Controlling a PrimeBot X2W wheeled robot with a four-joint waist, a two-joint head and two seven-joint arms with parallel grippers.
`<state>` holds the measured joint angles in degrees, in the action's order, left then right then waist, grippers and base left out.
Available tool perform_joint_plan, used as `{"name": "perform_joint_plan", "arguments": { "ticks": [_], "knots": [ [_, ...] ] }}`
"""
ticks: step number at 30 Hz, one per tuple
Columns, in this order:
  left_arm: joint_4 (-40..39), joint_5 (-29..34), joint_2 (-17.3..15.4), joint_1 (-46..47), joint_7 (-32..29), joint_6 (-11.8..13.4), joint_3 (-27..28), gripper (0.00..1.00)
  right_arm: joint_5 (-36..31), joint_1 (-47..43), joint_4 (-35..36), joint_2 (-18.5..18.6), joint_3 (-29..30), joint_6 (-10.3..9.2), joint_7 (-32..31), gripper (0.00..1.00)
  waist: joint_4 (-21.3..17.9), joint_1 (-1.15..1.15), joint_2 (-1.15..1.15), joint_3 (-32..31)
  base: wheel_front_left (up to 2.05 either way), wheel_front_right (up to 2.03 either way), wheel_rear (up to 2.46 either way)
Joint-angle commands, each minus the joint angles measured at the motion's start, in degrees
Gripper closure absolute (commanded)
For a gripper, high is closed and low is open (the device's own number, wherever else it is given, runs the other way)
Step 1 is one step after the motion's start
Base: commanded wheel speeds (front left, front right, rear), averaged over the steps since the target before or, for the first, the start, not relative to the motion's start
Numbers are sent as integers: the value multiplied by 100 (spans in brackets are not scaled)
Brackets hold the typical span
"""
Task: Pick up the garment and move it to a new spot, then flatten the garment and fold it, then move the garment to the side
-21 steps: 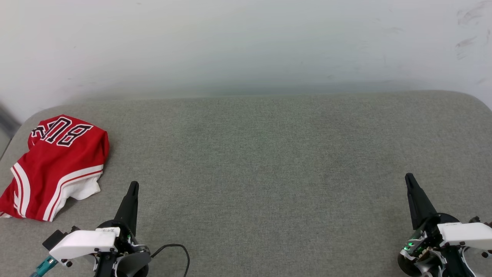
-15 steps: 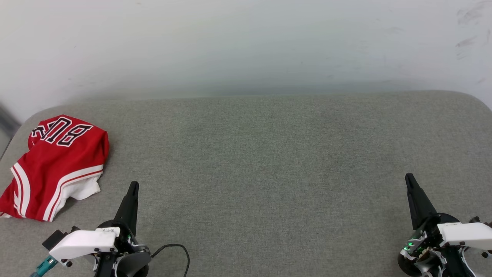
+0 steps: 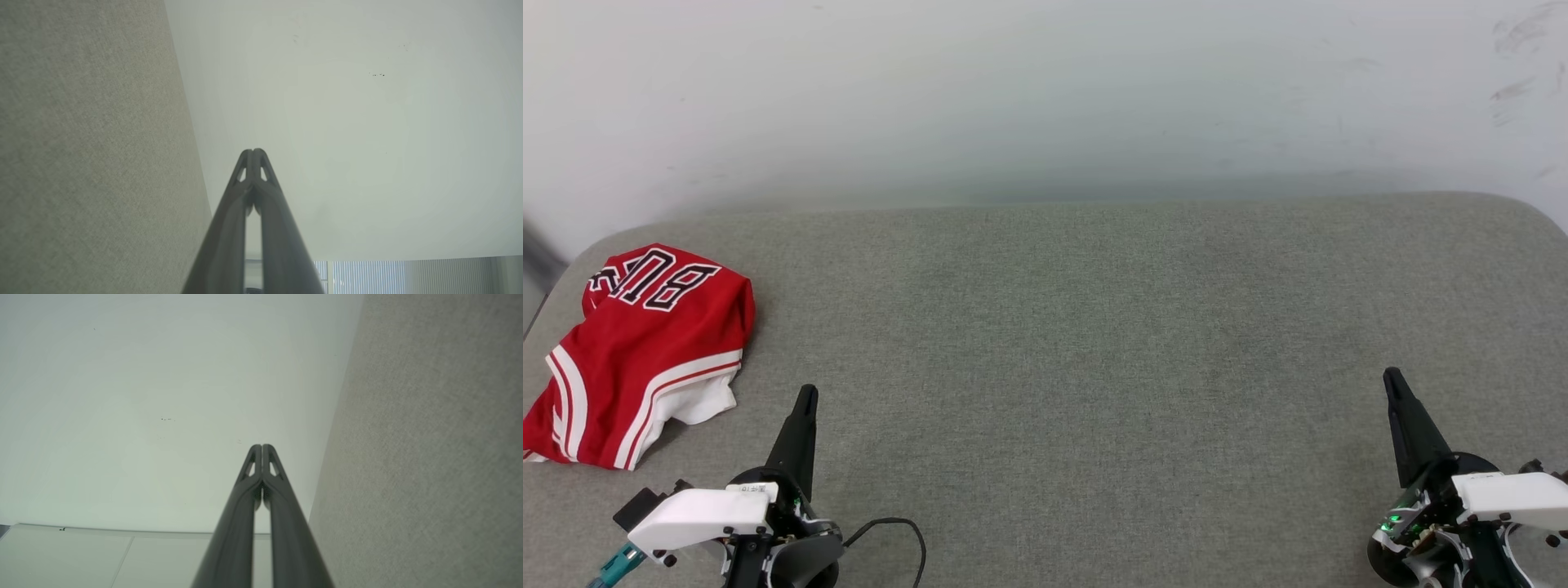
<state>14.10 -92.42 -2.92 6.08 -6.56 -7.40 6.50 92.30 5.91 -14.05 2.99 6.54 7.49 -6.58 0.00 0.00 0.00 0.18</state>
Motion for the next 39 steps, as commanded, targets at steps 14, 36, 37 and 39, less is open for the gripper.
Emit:
{"name": "perform_joint_plan", "arguments": {
  "ticks": [14, 36, 37, 39],
  "knots": [
    [146, 10, 16, -132, 22, 3, -27, 0, -11, -145, -148, -2, -15, 0, 19, 0, 0, 0, 0, 2, 0, 0, 0],
    [53, 923, 11, -312, 646, -1, 346, 0, -1725, -162, -85, -5, 42, 0, 643, 0, -28, 0, 0, 17, 0, 0, 0],
    [59, 994, 11, -309, 668, -2, 384, 0, -1948, -160, -64, -5, 71, 0, 669, 0, -29, 0, 0, 17, 0, 0, 0],
    [31, 1170, 11, -296, 714, -2, 483, 0, -2288, -146, 28, -5, 78, 0, 715, 0, -28, 0, 0, 21, 0, 0, 0]
  ]
}}
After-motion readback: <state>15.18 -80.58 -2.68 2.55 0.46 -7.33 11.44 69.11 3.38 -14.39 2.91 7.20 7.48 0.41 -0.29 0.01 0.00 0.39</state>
